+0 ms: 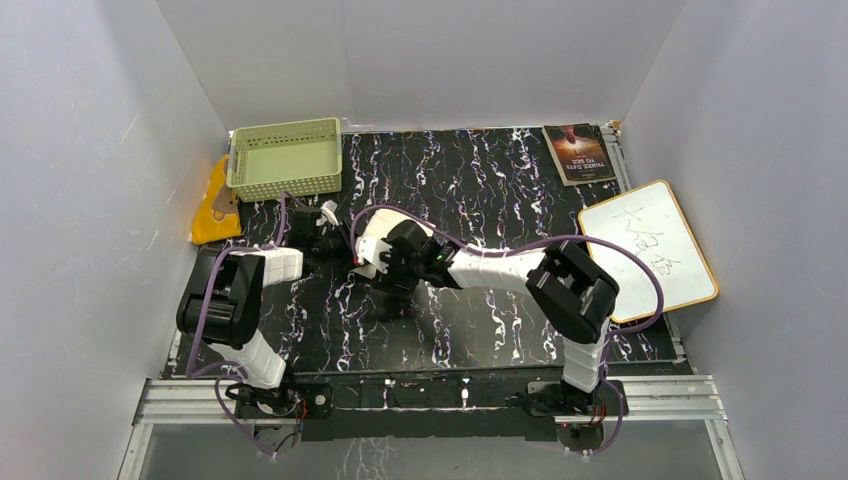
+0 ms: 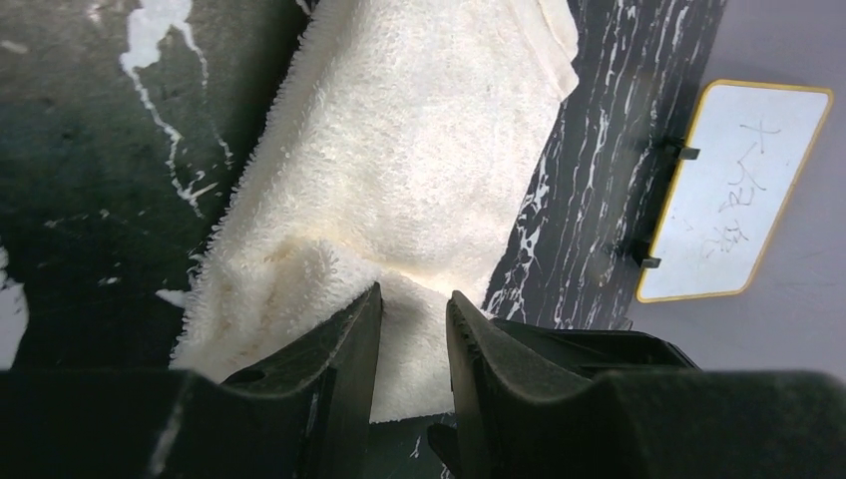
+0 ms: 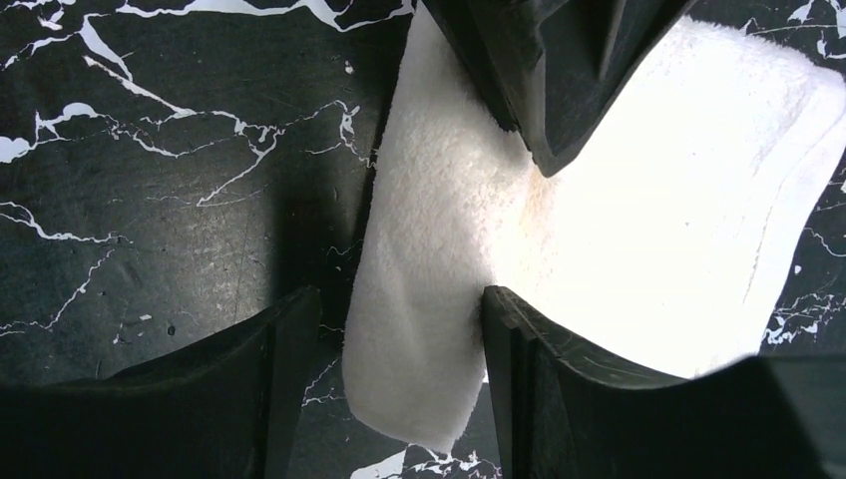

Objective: Roll the towels
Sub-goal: Roll the towel at the center of the board.

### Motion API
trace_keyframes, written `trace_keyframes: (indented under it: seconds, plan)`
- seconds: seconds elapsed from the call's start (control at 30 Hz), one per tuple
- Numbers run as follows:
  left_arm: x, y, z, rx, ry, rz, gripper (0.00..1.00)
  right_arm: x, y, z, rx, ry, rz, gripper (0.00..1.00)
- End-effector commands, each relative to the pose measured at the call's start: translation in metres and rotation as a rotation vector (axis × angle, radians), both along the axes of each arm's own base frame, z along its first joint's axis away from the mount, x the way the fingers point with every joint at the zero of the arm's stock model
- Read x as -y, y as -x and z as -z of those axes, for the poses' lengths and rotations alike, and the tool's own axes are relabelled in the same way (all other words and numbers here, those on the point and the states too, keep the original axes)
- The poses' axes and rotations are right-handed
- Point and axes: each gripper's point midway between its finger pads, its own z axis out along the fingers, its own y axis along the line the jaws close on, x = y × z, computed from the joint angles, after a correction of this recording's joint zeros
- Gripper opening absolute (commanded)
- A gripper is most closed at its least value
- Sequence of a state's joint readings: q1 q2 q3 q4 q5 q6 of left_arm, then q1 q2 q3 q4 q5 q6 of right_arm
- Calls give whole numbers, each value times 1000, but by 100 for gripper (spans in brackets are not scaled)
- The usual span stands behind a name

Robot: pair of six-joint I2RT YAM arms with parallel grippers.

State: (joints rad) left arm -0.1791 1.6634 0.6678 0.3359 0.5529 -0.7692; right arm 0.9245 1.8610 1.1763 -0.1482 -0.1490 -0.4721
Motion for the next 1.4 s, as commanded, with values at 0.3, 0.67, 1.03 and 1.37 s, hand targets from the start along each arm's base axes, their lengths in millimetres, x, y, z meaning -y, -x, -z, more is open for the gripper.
trace_keyframes:
  seconds: [0.3,0.67,1.03,1.37]
  plan:
    - [-71,35,-19,-59,-308,-232,32,-9,-1,32,-8,9,-21,47]
    - [-87,31,-55,6,-340,-209,44,-26,7,25,-49,-72,-66,46]
    - [-79,47,-41,-27,-298,-139,46,-48,26,1,-253,-238,-185,17]
    - [-52,29,-72,37,-150,-75,48,-52,35,12,-388,-282,-224,0]
